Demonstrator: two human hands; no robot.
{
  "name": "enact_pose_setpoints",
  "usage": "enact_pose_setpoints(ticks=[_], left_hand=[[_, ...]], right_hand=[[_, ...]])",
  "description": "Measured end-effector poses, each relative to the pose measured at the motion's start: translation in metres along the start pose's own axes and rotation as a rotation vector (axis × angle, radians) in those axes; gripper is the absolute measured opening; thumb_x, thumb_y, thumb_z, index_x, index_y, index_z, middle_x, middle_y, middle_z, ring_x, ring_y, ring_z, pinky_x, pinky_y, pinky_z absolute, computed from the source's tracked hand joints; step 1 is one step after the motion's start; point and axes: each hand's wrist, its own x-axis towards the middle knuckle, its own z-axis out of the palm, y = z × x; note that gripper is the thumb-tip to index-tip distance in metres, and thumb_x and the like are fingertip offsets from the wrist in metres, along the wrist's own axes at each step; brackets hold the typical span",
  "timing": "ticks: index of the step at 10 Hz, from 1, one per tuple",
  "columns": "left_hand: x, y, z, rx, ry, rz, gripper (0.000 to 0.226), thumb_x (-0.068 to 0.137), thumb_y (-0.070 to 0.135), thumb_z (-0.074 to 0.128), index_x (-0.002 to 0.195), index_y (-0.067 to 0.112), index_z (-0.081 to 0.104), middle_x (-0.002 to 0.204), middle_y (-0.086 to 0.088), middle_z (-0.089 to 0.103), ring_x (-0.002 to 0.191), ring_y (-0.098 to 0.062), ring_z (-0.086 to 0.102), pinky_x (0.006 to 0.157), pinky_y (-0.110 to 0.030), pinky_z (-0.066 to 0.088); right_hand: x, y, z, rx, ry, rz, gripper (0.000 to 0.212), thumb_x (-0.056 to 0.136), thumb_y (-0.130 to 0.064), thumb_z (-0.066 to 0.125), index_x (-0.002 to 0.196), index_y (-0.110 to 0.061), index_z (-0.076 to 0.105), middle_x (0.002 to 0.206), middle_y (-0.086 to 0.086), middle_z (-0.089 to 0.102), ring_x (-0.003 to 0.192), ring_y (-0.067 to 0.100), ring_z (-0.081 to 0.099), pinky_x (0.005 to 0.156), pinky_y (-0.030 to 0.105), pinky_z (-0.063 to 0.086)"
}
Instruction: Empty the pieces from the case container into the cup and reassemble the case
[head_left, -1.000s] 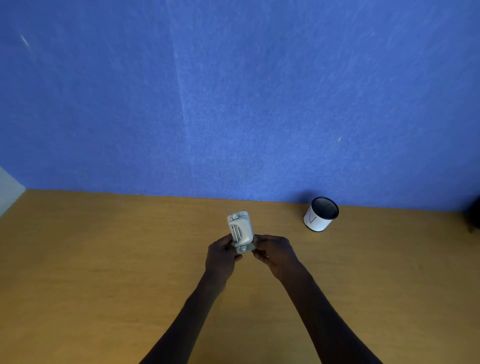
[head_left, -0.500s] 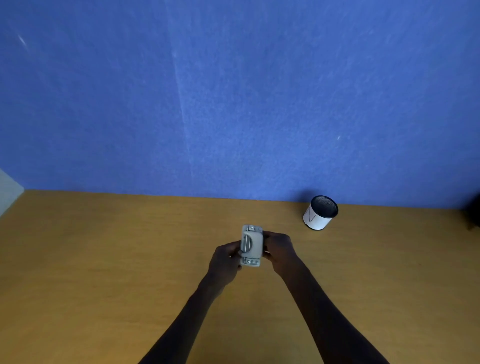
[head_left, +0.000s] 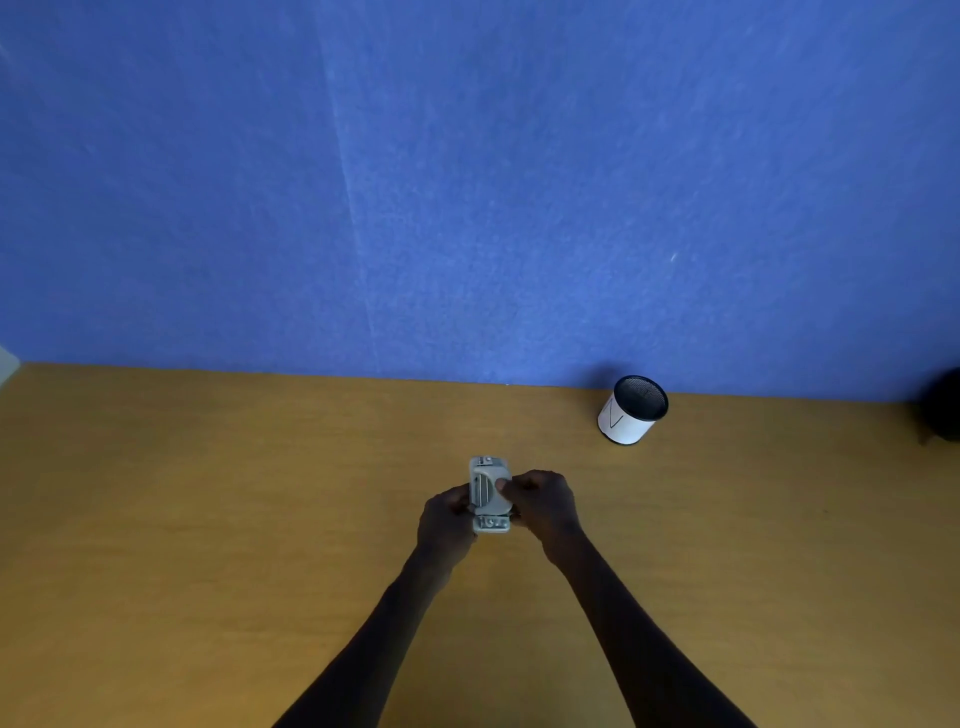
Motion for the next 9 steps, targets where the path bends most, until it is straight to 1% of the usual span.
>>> enact_pose_setpoints(ticks=[1, 2, 3, 4, 5, 6, 7, 8, 9], left_hand=[[0.002, -0.003, 0.002, 0.028, 0.008, 0.002, 0.045, 0.087, 0.004, 0.051, 0.087, 0.045, 0.07, 0.078, 0.009, 0.075, 0.073, -0.019, 0.071, 0.064, -0.038, 0.056], [0.005, -0.013, 0.001, 0.102, 0.017, 0.017, 0.04, 0.093, 0.004, 0.042, 0.086, 0.036, 0.065, 0.088, 0.011, 0.068, 0.082, -0.019, 0.065, 0.067, -0.033, 0.049], [0.005, -0.027, -0.006, 0.241, 0.094, 0.004, 0.04, 0.094, 0.002, 0.038, 0.075, 0.037, 0.042, 0.078, 0.013, 0.046, 0.084, -0.016, 0.049, 0.07, -0.031, 0.04], [0.001, -0.038, -0.017, 0.315, 0.15, 0.004, 0.048, 0.096, 0.002, 0.035, 0.071, 0.043, 0.034, 0.072, 0.018, 0.039, 0.08, -0.021, 0.053, 0.068, -0.037, 0.046], [-0.002, -0.047, -0.026, 0.327, 0.182, 0.016, 0.038, 0.1, 0.005, 0.036, 0.111, 0.026, 0.064, 0.107, 0.0, 0.066, 0.105, -0.027, 0.065, 0.082, -0.037, 0.052], [-0.003, -0.053, -0.029, 0.379, 0.191, 0.047, 0.042, 0.102, 0.006, 0.036, 0.142, 0.008, 0.049, 0.139, -0.014, 0.057, 0.125, -0.025, 0.057, 0.096, -0.029, 0.048], [-0.007, -0.051, -0.031, 0.398, 0.188, 0.082, 0.043, 0.102, 0.006, 0.038, 0.144, 0.006, 0.045, 0.143, -0.015, 0.053, 0.131, -0.026, 0.053, 0.106, -0.037, 0.046], [-0.01, -0.052, -0.03, 0.439, 0.195, 0.15, 0.046, 0.102, 0.01, 0.041, 0.147, 0.006, 0.039, 0.146, -0.015, 0.051, 0.133, -0.026, 0.051, 0.108, -0.038, 0.044], [-0.008, -0.051, -0.029, 0.502, 0.19, 0.236, 0.052, 0.104, 0.02, 0.039, 0.153, 0.008, 0.026, 0.159, -0.01, 0.031, 0.148, -0.022, 0.028, 0.116, -0.031, 0.029]], right_hand=[[0.004, 0.002, 0.003, -0.088, 0.044, -0.019, 0.019, 0.079, -0.019, 0.079, 0.089, -0.003, 0.075, 0.086, 0.015, 0.076, 0.079, 0.027, 0.075, 0.073, 0.051, 0.062], [0.01, 0.005, 0.007, -0.17, 0.094, -0.026, 0.02, 0.079, -0.022, 0.077, 0.087, -0.003, 0.076, 0.084, 0.014, 0.076, 0.077, 0.025, 0.074, 0.07, 0.043, 0.063], [0.017, 0.01, 0.011, -0.239, 0.123, -0.007, 0.021, 0.078, -0.024, 0.077, 0.08, -0.003, 0.075, 0.077, 0.013, 0.075, 0.069, 0.023, 0.07, 0.06, 0.032, 0.054], [0.026, 0.017, 0.017, -0.305, 0.114, 0.007, 0.023, 0.079, -0.025, 0.076, 0.068, -0.006, 0.07, 0.067, 0.009, 0.069, 0.06, 0.018, 0.063, 0.053, 0.023, 0.043], [0.034, 0.02, 0.024, -0.38, 0.096, 0.029, 0.029, 0.08, -0.027, 0.074, 0.077, 0.001, 0.069, 0.077, 0.014, 0.072, 0.064, 0.02, 0.06, 0.055, 0.024, 0.042], [0.04, 0.02, 0.029, -0.426, 0.093, 0.014, 0.036, 0.08, -0.028, 0.072, 0.093, 0.006, 0.07, 0.091, 0.021, 0.074, 0.076, 0.024, 0.067, 0.062, 0.029, 0.047], [0.039, 0.02, 0.03, -0.454, 0.097, 0.007, 0.034, 0.08, -0.026, 0.072, 0.092, 0.005, 0.069, 0.091, 0.02, 0.074, 0.082, 0.03, 0.071, 0.059, 0.029, 0.047], [0.039, 0.025, 0.03, -0.454, 0.086, -0.012, 0.033, 0.084, -0.027, 0.07, 0.091, 0.006, 0.069, 0.09, 0.02, 0.074, 0.076, 0.028, 0.069, 0.053, 0.025, 0.041], [0.029, 0.027, 0.025, -0.53, 0.13, -0.106, 0.033, 0.093, -0.029, 0.062, 0.093, 0.003, 0.068, 0.09, 0.018, 0.073, 0.079, 0.029, 0.07, 0.056, 0.03, 0.048]])
